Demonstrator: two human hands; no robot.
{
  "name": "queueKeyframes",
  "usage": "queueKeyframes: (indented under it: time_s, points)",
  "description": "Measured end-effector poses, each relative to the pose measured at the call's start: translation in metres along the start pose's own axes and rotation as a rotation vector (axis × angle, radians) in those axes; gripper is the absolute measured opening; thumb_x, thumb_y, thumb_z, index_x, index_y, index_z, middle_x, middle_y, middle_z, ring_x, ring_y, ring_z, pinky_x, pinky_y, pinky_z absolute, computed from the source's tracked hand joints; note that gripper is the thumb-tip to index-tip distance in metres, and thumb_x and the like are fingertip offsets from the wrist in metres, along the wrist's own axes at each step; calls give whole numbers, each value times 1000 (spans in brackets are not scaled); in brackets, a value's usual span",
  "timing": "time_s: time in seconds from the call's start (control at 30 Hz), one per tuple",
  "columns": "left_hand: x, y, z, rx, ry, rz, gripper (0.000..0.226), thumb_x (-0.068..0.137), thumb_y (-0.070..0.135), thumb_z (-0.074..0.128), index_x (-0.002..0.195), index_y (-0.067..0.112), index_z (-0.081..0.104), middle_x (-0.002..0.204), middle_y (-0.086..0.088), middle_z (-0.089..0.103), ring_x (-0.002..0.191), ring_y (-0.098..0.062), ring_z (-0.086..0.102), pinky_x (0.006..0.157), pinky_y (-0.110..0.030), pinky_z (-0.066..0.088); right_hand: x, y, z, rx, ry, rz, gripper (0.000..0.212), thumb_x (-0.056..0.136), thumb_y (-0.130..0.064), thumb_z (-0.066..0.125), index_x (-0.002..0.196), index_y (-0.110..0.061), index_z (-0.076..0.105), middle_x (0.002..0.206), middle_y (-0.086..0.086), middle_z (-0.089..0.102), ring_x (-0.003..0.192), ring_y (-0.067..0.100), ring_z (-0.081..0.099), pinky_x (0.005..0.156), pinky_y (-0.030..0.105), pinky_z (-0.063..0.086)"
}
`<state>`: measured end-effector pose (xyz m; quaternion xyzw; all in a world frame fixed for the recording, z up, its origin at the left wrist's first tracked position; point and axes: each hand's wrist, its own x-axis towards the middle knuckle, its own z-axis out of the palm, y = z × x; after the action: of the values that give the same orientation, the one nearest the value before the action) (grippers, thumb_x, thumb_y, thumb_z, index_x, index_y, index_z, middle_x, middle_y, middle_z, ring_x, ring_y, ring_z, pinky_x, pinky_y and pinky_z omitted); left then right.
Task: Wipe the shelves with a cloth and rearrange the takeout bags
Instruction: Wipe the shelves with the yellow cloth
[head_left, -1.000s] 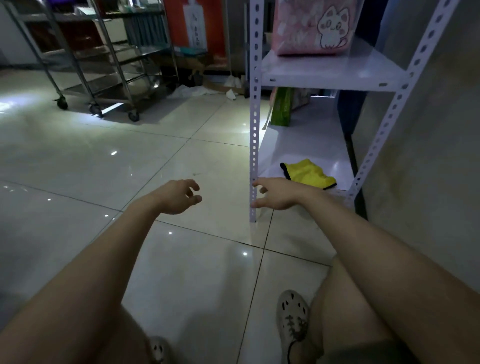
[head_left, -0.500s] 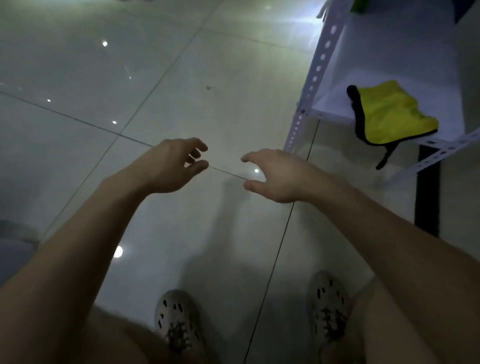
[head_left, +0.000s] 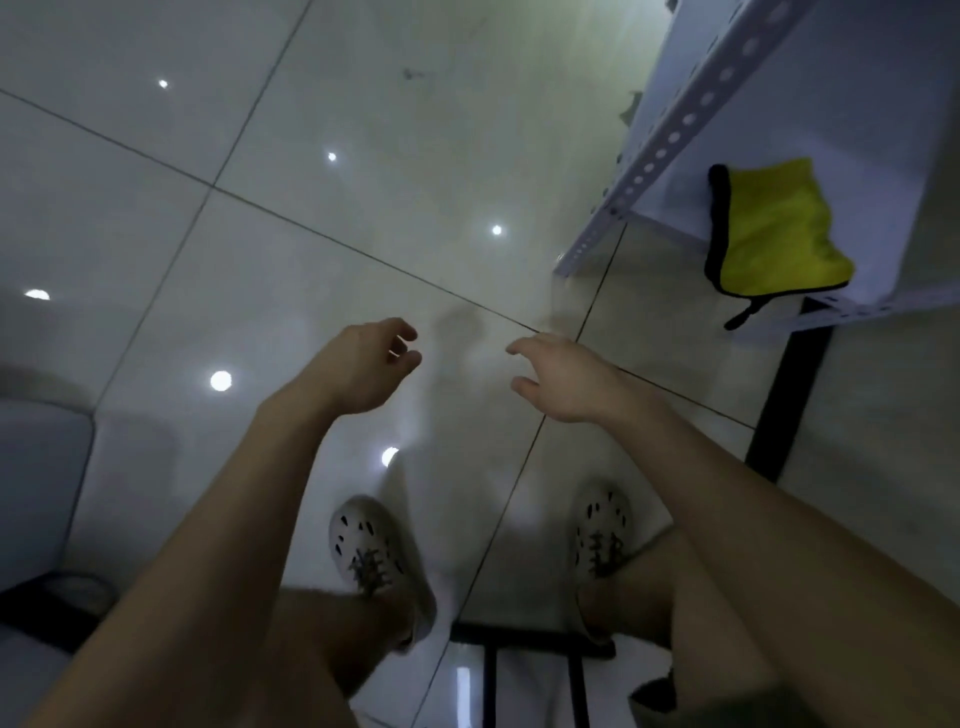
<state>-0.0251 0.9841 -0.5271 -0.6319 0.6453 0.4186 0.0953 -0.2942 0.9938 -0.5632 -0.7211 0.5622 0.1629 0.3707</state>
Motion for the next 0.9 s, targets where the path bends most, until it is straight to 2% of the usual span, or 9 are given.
queueKeyframes:
  time_s: [0.13,0.27,0.43,0.67,0.9]
  points:
    - [-68,24,-63,-33,-29,-21,43,111,35,58,149,16,58,133,-7,72,116,-24,70,101,-37,54,-50,-41,-60,-7,-60,2,53,105,-38,57,154,-17,50,152,11,52,136,30,54,111,40,45]
    - [-146,53,-143,-56,-11,-43,43,111,35,57,150,15,58,134,-8,72,117,-25,70,101,-38,54,-113,-96,-136,2,-42,-15,50,106,-35,57,153,-17,52,151,10,55,136,30,54,110,36,44]
    - [-227,86,-258,-53,17,-37,45,112,37,56,152,17,56,136,-7,71,117,-23,69,101,-36,55,-177,-170,-234,-24,-43,6,52,109,-35,53,157,-17,47,155,12,51,139,30,51,112,36,44]
    - [-300,107,-394,1,150,89,44,110,37,59,149,16,58,133,-7,73,117,-24,69,103,-37,52,-242,-254,-355,27,163,17,54,110,-37,52,159,-18,43,157,10,48,140,27,52,112,34,43]
    - [-300,141,-496,76,233,293,41,110,36,59,147,18,60,132,-4,72,112,-20,70,103,-36,54,-283,-292,-437,144,376,2,54,107,-46,56,157,-29,45,160,-2,45,137,19,54,110,36,46]
